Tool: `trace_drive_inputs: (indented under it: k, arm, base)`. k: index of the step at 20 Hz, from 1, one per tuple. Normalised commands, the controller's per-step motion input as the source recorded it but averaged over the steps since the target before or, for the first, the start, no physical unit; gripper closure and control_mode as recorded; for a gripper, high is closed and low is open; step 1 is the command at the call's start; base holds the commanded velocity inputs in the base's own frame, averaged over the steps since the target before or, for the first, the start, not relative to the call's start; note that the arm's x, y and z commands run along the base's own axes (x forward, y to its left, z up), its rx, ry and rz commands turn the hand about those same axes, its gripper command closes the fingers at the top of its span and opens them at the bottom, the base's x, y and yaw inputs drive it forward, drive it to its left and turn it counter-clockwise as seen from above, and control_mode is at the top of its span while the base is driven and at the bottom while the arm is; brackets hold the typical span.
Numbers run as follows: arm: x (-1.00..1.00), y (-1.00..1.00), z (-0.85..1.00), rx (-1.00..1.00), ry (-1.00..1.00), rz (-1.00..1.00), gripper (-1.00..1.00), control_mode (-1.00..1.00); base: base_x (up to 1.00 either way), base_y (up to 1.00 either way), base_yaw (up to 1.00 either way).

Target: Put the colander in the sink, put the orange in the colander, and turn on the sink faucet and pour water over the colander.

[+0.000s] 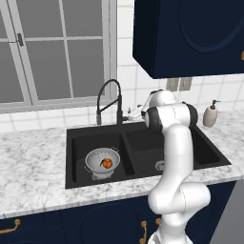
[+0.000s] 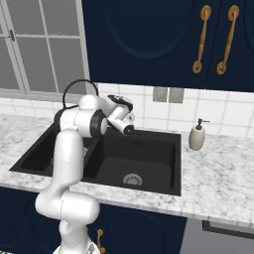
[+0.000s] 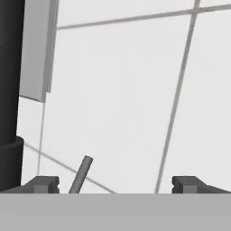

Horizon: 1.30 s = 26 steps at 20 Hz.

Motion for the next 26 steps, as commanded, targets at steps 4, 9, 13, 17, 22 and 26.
trace_drive_inputs:
  k: [4, 9, 13, 17, 22, 26]
  arm:
    - [-0.02, 0.03, 0.20, 0.07, 0.00, 0.00, -1.00, -1.00]
    - [0.09, 0.00, 0.07, 0.04, 0.00, -0.02, -1.00, -1.00]
    - [0.05, 0.07, -0.14, 0.02, 0.00, -0.03, -1.00, -1.00]
    - [0.00, 0.05, -0.25, 0.00, 0.00, -0.02, -1.00, -1.00]
    - [0.17, 0.04, -0.10, 0.01, 0.00, -0.01, -1.00, -1.00]
    - [0.28, 0.03, -0.07, 0.05, 0.00, -0.03, -1.00, -1.00]
  base:
    - [0.00, 0.00, 0.00]
    - [0.00, 0.00, 0.00]
    - [0.00, 0.00, 0.00]
    - [0.00, 0.00, 0.00]
    - [0.00, 0.00, 0.00]
    - [0.00, 0.00, 0.00]
